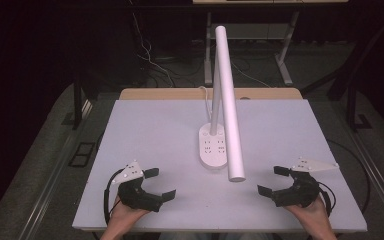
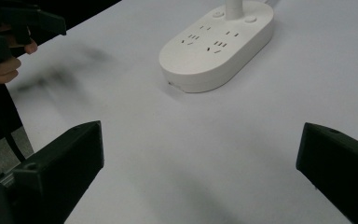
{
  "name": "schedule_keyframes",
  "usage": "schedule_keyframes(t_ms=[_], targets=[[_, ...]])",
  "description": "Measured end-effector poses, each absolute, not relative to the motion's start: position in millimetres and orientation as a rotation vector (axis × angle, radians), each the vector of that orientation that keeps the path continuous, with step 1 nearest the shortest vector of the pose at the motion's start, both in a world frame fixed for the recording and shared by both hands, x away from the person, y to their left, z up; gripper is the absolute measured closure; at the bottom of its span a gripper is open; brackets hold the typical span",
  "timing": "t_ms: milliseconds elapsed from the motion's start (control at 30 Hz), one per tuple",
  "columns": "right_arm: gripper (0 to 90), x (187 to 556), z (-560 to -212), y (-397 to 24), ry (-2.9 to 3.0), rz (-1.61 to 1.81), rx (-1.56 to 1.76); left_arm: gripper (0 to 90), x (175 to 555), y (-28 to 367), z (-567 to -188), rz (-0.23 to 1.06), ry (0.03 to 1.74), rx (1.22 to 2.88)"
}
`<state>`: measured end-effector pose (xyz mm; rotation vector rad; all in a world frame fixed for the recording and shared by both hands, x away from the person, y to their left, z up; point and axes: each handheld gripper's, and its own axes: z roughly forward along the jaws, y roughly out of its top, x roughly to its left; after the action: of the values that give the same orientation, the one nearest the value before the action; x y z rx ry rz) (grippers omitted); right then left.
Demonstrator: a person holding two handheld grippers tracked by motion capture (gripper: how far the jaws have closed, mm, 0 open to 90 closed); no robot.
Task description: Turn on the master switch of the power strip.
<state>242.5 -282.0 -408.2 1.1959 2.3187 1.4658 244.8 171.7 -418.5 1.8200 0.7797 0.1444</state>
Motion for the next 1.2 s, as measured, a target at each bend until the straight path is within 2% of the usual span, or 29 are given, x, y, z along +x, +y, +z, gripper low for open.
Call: schedule_keyframes(t_ms=[1200], targets=[[0.1,240.9,-410.9,-274.7,2.392,1.426,1.173,0.0,248.4,175.1,-412.7,0.088,0.79,1.853]])
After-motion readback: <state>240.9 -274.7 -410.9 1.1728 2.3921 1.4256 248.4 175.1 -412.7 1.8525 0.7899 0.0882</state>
